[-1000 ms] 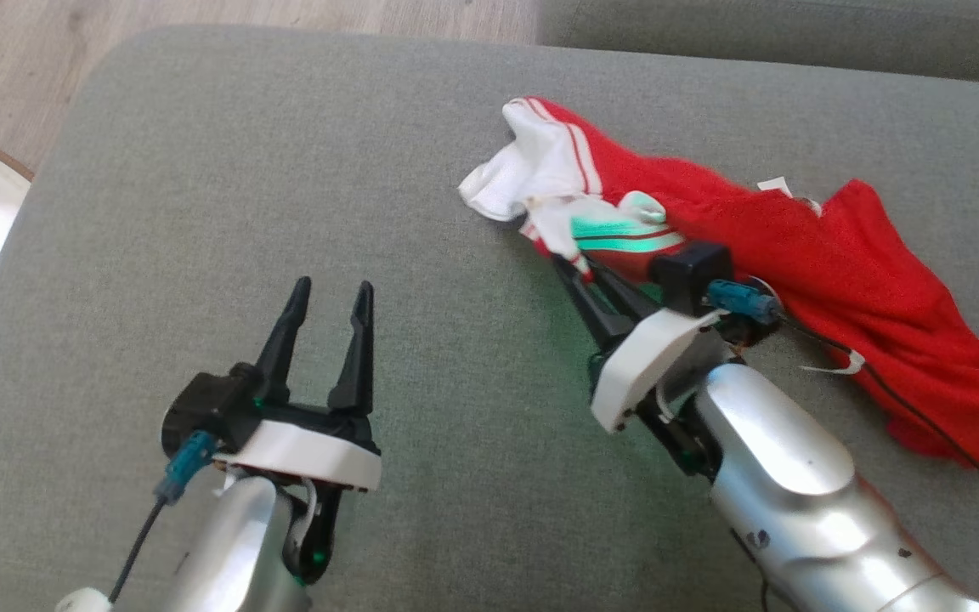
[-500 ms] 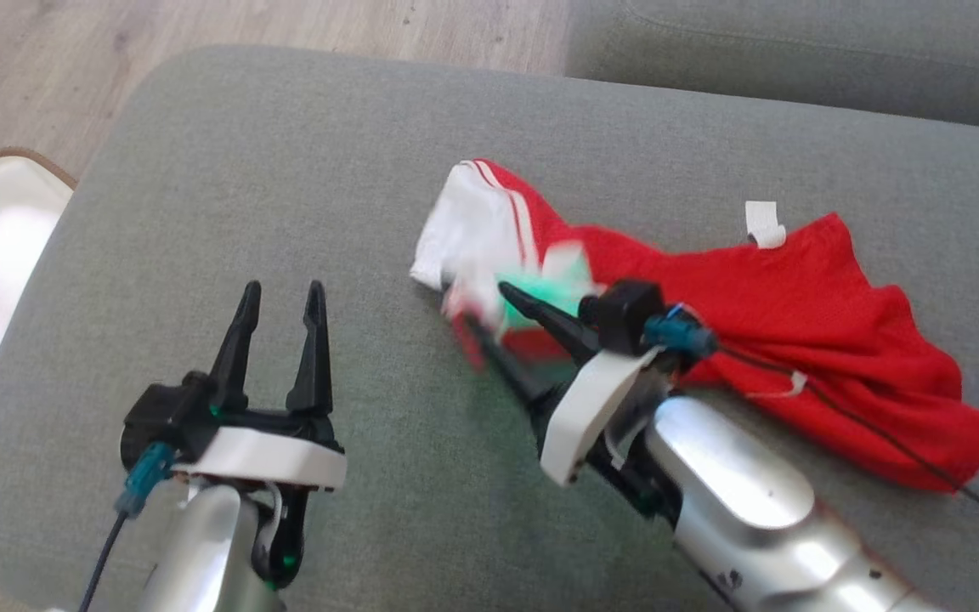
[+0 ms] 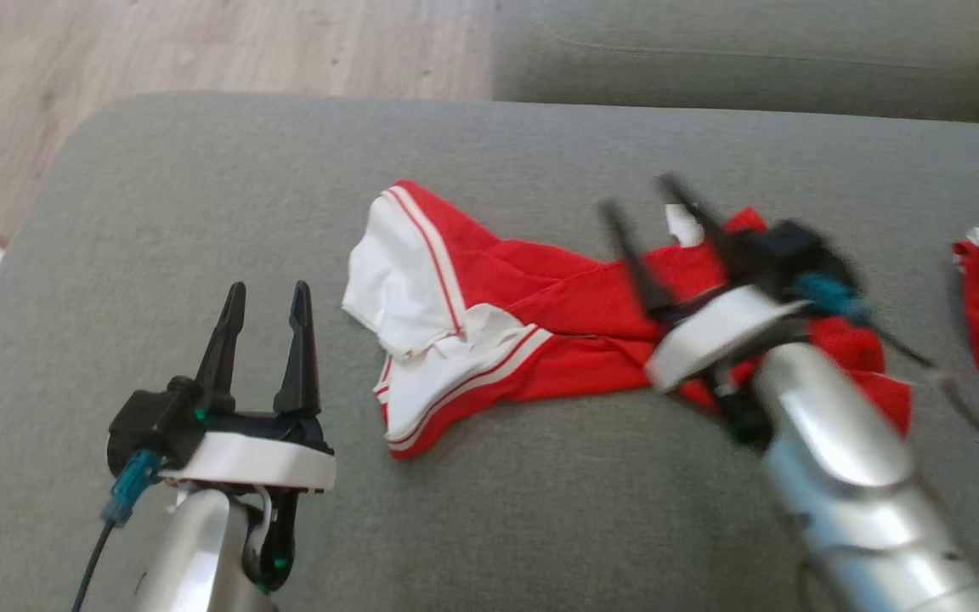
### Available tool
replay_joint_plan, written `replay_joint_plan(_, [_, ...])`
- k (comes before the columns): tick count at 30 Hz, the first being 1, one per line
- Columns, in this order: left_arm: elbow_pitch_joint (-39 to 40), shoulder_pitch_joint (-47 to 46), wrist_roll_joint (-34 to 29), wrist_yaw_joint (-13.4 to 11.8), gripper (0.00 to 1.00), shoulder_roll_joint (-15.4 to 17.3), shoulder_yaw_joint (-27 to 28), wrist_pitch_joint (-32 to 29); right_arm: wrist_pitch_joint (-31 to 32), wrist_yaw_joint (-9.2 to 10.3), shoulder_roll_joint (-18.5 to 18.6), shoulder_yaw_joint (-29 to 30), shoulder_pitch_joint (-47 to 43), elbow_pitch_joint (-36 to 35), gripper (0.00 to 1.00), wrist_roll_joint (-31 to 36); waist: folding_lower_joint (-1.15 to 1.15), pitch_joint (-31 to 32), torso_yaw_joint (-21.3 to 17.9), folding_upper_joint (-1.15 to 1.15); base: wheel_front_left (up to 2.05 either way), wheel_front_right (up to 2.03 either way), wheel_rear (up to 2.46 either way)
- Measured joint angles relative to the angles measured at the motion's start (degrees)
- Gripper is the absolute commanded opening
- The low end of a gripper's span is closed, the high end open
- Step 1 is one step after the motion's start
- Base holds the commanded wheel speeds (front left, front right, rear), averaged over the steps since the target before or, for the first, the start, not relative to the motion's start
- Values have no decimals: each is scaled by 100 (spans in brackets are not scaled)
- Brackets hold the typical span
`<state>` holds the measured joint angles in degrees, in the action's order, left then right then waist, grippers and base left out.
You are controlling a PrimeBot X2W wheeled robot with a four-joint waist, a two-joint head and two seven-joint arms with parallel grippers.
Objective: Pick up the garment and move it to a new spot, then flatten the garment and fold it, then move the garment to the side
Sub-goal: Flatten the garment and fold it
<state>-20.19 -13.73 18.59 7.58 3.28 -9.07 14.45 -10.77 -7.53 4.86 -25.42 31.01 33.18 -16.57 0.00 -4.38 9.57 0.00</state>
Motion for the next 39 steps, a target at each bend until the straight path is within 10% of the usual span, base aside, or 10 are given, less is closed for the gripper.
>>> replay_joint_plan(12, [32, 171, 0, 0, 100, -1, 38, 0, -344, 0, 66, 2484, -1790, -1271, 100, 1204, 0, 71, -618, 0, 0, 0, 0])
replay_joint_plan(29, [22, 208, -76, 0, 100, 30, 11, 0, -360, 0, -211, 2619, -2575, -2097, 100, 1194, 0, -43, -979, 0, 0, 0, 0])
replay_joint_plan(39, [-845, -116, -1232, 0, 100, 677, -925, -287, -360, 0, -212, 2619, -2576, -2127, 100, 1092, 1, -271, -943, 0, 0, 0, 0])
